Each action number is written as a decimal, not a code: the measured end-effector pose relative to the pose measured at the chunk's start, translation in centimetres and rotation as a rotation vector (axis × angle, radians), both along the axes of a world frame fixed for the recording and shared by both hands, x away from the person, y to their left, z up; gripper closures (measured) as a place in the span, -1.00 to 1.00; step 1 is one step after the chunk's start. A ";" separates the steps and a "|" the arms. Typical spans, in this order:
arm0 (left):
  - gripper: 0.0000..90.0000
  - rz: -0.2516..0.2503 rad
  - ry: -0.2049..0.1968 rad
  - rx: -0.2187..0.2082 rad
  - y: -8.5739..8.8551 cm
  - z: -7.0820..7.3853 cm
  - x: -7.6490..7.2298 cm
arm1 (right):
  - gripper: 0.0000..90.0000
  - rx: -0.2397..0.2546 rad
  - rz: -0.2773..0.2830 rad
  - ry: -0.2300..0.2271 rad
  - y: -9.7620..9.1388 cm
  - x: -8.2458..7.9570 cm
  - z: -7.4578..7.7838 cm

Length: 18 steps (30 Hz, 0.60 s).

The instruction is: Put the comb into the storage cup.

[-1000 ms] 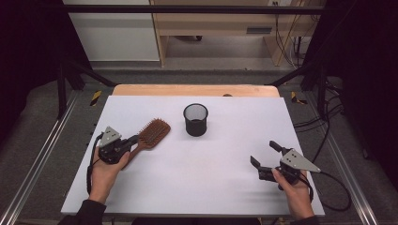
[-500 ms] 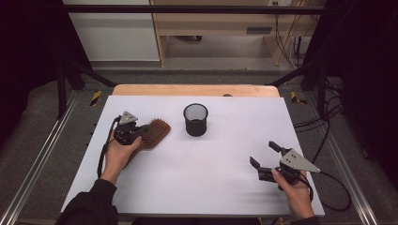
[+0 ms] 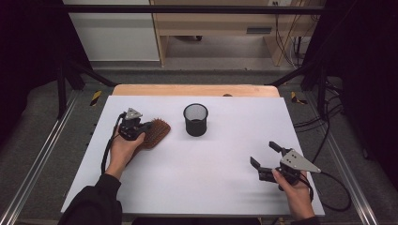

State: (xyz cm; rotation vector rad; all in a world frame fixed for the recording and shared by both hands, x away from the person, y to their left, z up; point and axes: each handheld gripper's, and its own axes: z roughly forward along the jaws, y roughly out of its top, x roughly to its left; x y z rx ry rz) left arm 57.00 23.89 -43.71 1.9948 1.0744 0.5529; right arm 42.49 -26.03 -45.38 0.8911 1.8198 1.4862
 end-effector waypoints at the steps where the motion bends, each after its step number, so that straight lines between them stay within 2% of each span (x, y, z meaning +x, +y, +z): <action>1: 1.00 0.001 0.003 0.001 -0.1 -0.1 0.1 | -0.81 0.000 0.000 0.000 0.0 0.0 0.0; 6: 1.00 0.005 0.021 0.011 -0.1 -0.5 0.3 | -0.82 0.000 0.003 0.002 0.0 0.0 0.0; 12: 1.00 -0.008 0.033 0.058 -0.4 -0.8 0.2 | -0.82 -0.001 0.006 0.006 0.1 0.0 0.0; 18: 1.00 -0.007 0.044 0.053 -0.3 -1.0 -0.2 | -0.82 -0.001 0.011 0.009 0.1 0.0 -0.1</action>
